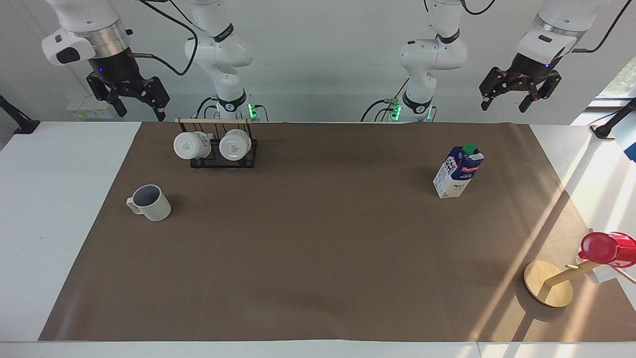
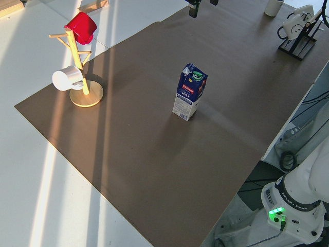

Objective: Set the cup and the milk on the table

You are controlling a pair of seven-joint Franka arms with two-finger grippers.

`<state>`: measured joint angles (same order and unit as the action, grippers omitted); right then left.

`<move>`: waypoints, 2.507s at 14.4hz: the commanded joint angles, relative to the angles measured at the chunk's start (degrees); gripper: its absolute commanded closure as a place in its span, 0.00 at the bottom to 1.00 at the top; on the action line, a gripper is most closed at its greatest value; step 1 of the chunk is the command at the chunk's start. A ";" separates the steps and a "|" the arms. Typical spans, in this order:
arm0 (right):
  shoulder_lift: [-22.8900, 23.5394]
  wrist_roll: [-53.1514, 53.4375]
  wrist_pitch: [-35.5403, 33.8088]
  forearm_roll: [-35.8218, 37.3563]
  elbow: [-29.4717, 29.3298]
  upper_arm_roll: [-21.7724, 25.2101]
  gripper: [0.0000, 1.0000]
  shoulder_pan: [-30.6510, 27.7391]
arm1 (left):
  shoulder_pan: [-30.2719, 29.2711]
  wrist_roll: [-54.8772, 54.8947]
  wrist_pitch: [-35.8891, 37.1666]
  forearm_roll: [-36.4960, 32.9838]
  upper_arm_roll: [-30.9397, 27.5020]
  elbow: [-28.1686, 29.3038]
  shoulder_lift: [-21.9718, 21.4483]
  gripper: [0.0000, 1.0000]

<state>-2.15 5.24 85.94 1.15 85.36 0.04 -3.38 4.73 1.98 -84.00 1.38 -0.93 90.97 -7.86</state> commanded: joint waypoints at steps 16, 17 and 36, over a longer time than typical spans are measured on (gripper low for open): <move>-0.75 0.39 0.63 -0.89 0.77 0.05 0.00 -0.66 | -0.42 0.57 1.56 -0.41 -0.04 -0.79 0.12 0.00; -0.75 0.30 0.80 -0.89 0.95 0.05 0.00 -0.66 | -0.42 0.57 1.56 -0.41 -0.04 -0.79 0.12 0.00; -2.33 -6.38 15.46 -0.54 19.47 0.13 0.00 -6.02 | -0.42 0.48 1.56 -0.41 -0.04 -0.88 0.21 0.00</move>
<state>-2.45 0.38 97.44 1.16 98.99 0.47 -8.57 4.72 1.98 -83.55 1.38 -1.15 90.96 -7.86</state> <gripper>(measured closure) 0.000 0.000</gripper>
